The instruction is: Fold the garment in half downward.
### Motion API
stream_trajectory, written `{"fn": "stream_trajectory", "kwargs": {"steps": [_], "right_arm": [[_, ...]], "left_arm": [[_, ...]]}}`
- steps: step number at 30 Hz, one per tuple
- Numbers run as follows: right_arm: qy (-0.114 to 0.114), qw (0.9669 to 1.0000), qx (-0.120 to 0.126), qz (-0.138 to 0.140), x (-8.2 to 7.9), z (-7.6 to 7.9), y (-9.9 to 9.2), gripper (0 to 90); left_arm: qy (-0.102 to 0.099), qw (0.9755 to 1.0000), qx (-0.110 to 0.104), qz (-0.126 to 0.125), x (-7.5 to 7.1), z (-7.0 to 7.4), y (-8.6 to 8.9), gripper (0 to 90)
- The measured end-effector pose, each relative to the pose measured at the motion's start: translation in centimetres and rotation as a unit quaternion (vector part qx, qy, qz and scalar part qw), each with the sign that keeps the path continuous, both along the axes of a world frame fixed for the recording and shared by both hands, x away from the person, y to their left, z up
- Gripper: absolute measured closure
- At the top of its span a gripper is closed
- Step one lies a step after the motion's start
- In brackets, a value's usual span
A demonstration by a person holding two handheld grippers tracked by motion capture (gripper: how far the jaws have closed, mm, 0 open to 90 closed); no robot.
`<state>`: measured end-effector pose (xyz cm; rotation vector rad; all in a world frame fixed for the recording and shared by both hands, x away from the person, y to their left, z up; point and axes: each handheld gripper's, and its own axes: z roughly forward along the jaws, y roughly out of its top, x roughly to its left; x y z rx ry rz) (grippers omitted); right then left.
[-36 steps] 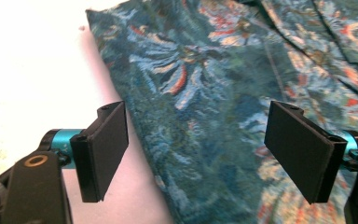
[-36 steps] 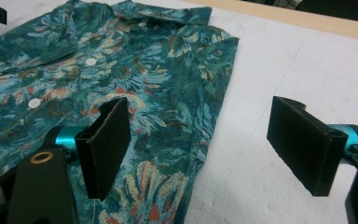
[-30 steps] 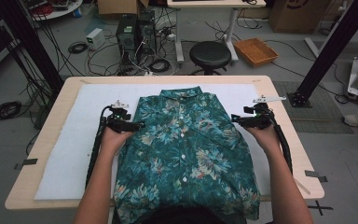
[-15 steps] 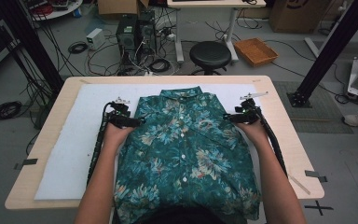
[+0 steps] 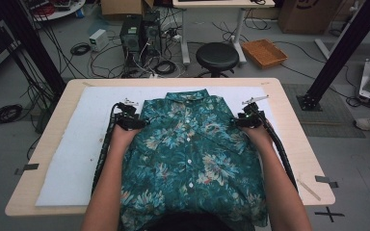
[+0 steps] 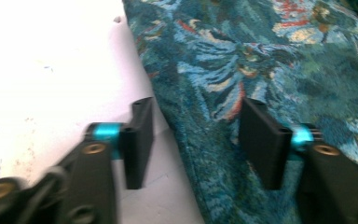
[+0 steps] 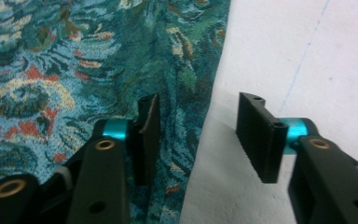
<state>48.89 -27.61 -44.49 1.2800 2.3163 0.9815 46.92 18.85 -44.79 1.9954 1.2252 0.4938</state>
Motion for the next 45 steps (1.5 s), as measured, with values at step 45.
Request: {"fn": "stream_trajectory", "kwargs": {"steps": [45], "right_arm": [[-0.019, 0.9994, 0.025, -0.016, 3.2, 2.5, -2.2, 89.7]], "left_arm": [[-0.013, 0.9995, -0.019, -0.022, 2.9, 1.0, -0.5, 86.8]]}}
